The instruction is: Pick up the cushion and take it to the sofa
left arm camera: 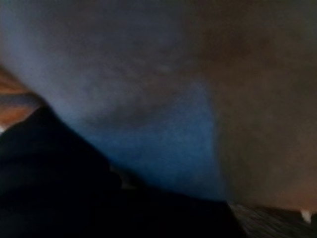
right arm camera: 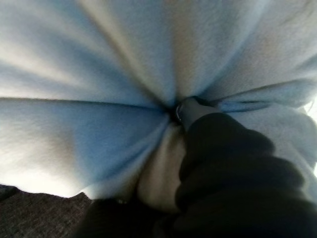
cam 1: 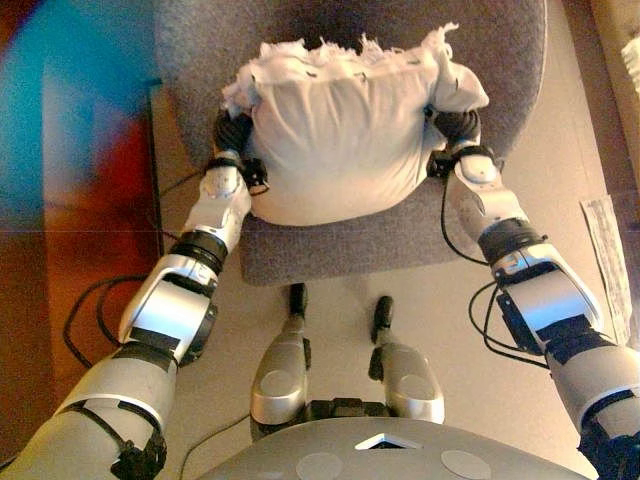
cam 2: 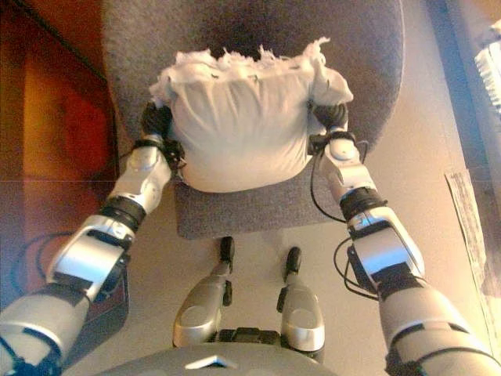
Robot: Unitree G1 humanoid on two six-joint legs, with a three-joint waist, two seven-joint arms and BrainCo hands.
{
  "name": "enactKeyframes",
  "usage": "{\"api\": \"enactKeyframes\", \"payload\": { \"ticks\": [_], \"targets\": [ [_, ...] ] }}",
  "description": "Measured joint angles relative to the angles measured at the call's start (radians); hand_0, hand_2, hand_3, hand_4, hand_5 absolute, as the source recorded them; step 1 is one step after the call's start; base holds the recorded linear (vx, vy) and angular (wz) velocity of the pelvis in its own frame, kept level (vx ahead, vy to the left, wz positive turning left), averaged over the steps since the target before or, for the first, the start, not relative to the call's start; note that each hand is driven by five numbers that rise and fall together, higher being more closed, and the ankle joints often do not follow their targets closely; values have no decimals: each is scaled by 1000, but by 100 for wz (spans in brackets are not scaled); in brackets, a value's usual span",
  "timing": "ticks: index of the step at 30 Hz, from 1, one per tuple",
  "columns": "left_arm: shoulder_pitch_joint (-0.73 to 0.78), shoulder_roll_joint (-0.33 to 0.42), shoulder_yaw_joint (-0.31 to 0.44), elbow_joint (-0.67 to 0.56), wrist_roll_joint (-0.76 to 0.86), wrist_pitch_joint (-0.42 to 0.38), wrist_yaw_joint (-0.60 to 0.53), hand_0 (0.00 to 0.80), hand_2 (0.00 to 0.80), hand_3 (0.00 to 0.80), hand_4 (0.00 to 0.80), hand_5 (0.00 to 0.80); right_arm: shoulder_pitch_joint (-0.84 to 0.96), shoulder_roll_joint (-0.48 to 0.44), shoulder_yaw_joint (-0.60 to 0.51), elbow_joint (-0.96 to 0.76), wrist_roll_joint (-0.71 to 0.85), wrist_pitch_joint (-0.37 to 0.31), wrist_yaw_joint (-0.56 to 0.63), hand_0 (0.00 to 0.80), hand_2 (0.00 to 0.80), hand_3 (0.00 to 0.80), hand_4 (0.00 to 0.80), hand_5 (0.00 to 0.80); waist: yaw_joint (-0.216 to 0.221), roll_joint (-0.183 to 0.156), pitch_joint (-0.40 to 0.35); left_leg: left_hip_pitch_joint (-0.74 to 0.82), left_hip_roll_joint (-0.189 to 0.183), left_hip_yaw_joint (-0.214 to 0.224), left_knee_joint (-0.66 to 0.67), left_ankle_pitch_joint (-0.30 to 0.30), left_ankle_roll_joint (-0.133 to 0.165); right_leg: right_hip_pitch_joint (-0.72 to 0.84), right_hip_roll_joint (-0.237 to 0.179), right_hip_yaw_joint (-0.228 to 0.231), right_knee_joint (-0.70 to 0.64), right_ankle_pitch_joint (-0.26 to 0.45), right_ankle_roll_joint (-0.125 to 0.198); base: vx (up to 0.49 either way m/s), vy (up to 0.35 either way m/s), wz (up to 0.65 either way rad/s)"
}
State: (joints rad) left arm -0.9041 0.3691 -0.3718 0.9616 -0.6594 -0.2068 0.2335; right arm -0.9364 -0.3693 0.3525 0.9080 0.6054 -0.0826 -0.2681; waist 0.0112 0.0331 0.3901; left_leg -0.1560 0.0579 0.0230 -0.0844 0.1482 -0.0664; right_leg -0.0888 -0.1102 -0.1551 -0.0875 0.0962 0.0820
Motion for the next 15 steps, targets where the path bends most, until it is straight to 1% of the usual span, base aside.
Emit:
{"api": "enactKeyframes", "payload": {
  "ticks": [5,8,9,10,14,15],
  "targets": [
    [-58,6,-3,50,-24,2,-11,800,800,800,800,800,-33,7,1,21,8,1,-13,800,800,800,800,800,-6,-7,9,-11,4,22,0,0,0,-24,2,21,2,2,0,-40,32,-12],
    [-121,10,-18,108,-55,8,-22,800,800,800,800,800,-101,10,8,90,38,9,-1,800,800,800,800,800,-21,-7,32,-19,1,33,0,1,2,-46,-1,36,17,5,4,-7,43,-12],
    [-135,10,-19,119,-71,15,-27,471,471,471,471,471,-115,10,10,106,50,11,5,800,800,800,800,800,-23,-8,34,-22,0,34,0,2,3,-51,-2,39,20,6,5,14,31,-6],
    [-155,10,-19,131,-89,28,-32,0,0,0,0,0,-132,9,9,127,68,13,16,800,800,800,800,800,-25,-7,36,-28,0,36,1,3,4,-60,-3,42,23,7,6,22,36,-7],
    [-201,13,-20,172,-121,83,-43,0,0,0,0,0,-193,9,8,203,139,47,34,800,800,800,800,800,-24,-5,41,-33,-2,50,1,4,6,-76,-6,54,30,7,6,15,31,-9],
    [-206,17,-19,172,-122,92,-43,0,0,0,0,0,-205,8,8,214,151,58,33,502,502,502,502,502,-24,-5,42,-33,-3,52,1,4,6,-77,-7,54,30,7,6,14,30,-6]
  ]
}}
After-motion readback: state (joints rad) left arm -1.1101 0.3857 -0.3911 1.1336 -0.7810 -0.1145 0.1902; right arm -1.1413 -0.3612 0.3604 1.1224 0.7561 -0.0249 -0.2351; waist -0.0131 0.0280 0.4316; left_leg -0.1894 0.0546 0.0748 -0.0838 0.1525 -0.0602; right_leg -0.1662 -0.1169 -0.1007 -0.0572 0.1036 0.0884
